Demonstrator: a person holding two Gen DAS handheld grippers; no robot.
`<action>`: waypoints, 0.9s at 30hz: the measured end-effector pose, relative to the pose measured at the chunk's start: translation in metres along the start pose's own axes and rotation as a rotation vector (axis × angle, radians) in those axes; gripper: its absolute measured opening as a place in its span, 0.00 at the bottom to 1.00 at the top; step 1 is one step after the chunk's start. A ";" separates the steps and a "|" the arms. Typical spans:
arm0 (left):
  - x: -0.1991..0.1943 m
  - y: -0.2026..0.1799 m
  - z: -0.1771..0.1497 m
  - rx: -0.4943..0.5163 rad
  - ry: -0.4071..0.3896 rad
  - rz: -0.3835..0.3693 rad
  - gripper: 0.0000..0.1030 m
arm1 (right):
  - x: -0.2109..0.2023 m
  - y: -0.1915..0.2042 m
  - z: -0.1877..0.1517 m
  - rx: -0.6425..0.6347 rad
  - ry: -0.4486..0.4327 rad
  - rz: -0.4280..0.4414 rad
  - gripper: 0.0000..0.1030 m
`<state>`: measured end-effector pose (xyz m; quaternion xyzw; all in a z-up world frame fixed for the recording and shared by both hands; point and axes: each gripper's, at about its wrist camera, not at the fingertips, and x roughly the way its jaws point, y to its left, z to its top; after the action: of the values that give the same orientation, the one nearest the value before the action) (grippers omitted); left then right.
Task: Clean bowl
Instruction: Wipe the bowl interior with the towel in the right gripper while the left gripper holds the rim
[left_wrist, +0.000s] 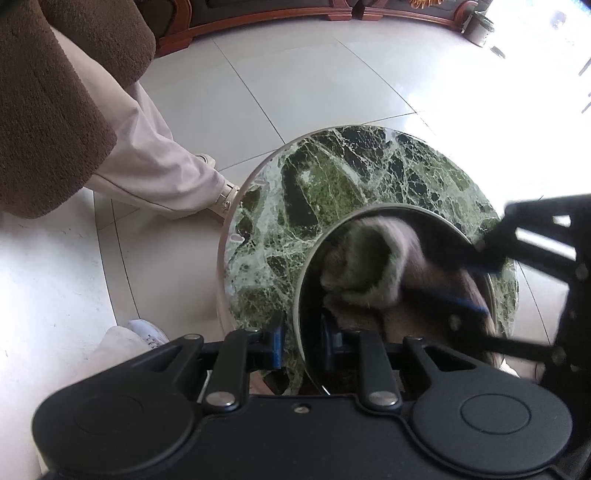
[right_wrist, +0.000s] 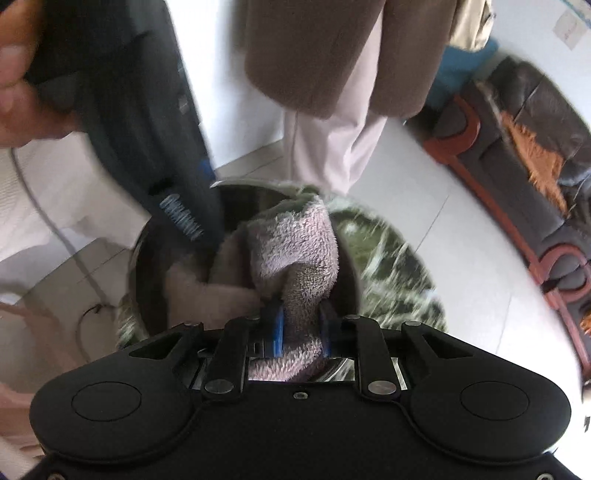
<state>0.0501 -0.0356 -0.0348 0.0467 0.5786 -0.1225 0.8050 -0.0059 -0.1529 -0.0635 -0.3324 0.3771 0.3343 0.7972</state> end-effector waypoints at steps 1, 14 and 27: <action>0.000 0.000 0.000 0.003 0.001 0.001 0.18 | -0.002 0.000 -0.001 0.018 0.005 0.023 0.18; -0.001 -0.004 0.002 0.013 0.001 0.018 0.18 | 0.000 -0.008 -0.004 0.106 0.004 0.039 0.18; -0.002 -0.005 0.003 0.004 0.001 0.017 0.18 | 0.003 -0.011 -0.007 0.138 0.010 0.036 0.18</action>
<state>0.0512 -0.0404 -0.0314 0.0533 0.5782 -0.1169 0.8057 0.0010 -0.1639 -0.0665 -0.2715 0.4093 0.3202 0.8101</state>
